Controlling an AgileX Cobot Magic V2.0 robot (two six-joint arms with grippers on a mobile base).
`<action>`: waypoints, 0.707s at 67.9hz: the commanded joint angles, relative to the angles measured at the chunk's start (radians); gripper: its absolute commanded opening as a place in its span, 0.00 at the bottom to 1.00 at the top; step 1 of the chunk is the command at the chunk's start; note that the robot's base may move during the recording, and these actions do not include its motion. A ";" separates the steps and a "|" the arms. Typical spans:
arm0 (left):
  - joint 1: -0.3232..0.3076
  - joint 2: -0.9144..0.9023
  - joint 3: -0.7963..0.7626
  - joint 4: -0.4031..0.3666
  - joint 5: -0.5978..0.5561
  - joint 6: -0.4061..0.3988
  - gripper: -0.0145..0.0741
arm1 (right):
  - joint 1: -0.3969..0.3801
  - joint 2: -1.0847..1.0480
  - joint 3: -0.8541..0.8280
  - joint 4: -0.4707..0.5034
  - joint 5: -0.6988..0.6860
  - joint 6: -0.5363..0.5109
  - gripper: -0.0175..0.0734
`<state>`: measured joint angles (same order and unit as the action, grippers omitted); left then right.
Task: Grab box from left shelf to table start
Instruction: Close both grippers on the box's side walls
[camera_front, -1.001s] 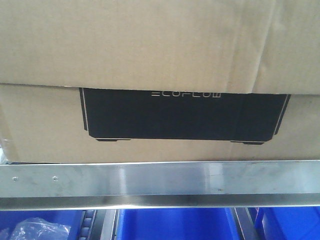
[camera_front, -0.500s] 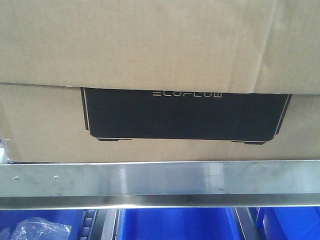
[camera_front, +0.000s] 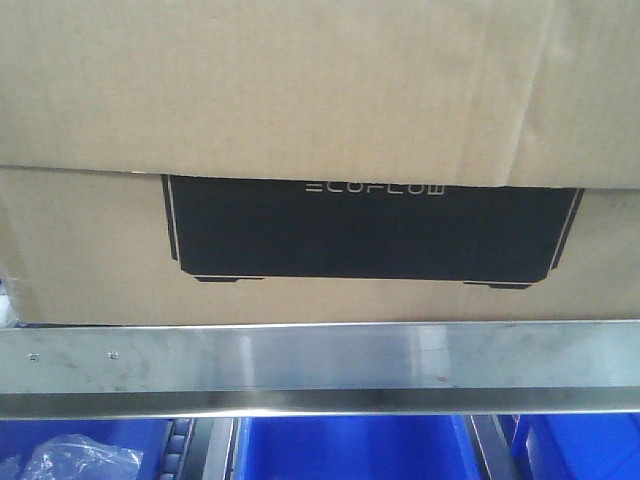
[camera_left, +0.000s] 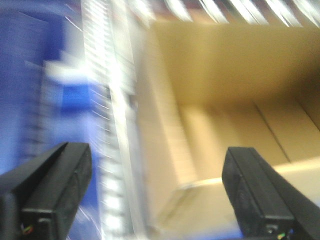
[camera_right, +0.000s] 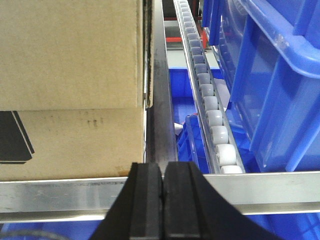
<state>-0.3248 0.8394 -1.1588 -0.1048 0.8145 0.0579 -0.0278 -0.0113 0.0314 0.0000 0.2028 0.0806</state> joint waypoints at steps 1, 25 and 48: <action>-0.034 0.096 -0.092 -0.013 -0.019 0.005 0.66 | -0.004 -0.009 0.003 -0.011 -0.087 -0.001 0.26; -0.037 0.497 -0.378 0.059 0.214 -0.180 0.66 | -0.004 -0.009 0.003 -0.011 -0.087 -0.001 0.26; -0.037 0.707 -0.605 0.170 0.419 -0.261 0.66 | -0.004 -0.009 0.003 -0.011 -0.087 -0.001 0.26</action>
<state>-0.3540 1.5586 -1.7011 0.0473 1.2416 -0.1803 -0.0278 -0.0113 0.0314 0.0000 0.2028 0.0806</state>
